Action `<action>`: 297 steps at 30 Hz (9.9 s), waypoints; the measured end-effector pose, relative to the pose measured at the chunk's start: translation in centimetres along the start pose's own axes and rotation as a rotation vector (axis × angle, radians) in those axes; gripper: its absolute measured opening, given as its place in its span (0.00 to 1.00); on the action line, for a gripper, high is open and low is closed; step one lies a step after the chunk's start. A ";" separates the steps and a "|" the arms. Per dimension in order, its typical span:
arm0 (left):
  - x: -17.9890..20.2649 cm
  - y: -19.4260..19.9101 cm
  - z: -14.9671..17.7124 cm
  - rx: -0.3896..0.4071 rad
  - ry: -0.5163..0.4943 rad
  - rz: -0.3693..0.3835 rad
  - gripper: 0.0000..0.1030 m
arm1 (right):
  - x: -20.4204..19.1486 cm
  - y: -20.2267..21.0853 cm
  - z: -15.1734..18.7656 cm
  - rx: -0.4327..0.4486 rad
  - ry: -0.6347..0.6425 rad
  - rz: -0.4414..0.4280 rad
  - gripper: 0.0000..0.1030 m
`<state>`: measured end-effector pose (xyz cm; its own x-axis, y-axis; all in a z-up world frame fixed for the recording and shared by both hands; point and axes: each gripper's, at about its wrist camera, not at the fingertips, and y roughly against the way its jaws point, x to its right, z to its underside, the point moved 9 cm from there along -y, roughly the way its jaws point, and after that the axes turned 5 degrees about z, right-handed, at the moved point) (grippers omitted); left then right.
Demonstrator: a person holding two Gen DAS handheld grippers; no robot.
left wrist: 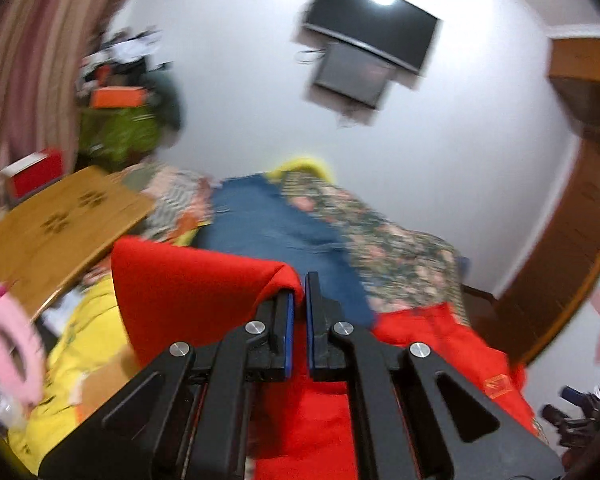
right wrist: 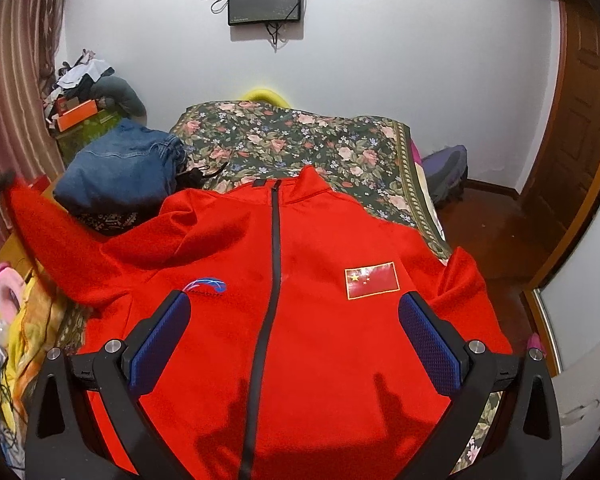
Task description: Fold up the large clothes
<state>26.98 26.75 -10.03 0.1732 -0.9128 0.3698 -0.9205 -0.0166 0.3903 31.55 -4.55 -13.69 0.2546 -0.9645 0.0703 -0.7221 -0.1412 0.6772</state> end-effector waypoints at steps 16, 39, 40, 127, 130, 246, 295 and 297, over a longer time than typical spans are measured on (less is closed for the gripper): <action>20.3 -10.2 14.1 -0.420 -0.313 0.250 0.03 | 3.3 0.0 1.4 0.002 -0.044 -0.031 1.00; 17.6 -5.0 21.2 -0.549 -0.465 0.159 0.56 | 0.4 -0.4 1.0 -0.019 0.086 -0.056 1.00; 16.8 -4.4 20.4 -0.525 -0.457 0.143 0.60 | -0.4 -0.6 0.7 -0.020 0.106 -0.070 1.00; -3.6 -7.4 22.9 -0.658 -0.156 -0.319 0.67 | 10.7 -4.8 8.9 -0.303 -0.217 -0.047 0.27; -1.9 -6.2 22.5 -0.660 -0.208 -0.288 0.67 | 11.5 -3.7 8.9 -0.278 -0.221 -0.059 0.32; 13.3 -7.2 19.8 -0.534 -0.322 -0.043 0.69 | 2.3 -4.1 0.8 -0.147 -0.041 -0.309 0.06; 16.0 -6.1 20.7 -0.542 -0.229 0.066 0.69 | 19.2 -11.1 9.4 -0.315 -0.867 -0.164 0.50; 15.8 -6.0 20.7 -0.539 -0.225 0.061 0.69 | 19.5 -11.8 9.3 -0.301 -0.865 -0.141 0.44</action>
<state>28.01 4.00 -23.99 -0.0070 -0.9708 0.2397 -0.6085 0.1943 0.7694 39.06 -23.81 -27.11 -0.3292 -0.7907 -0.5162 -0.4922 -0.3228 0.8084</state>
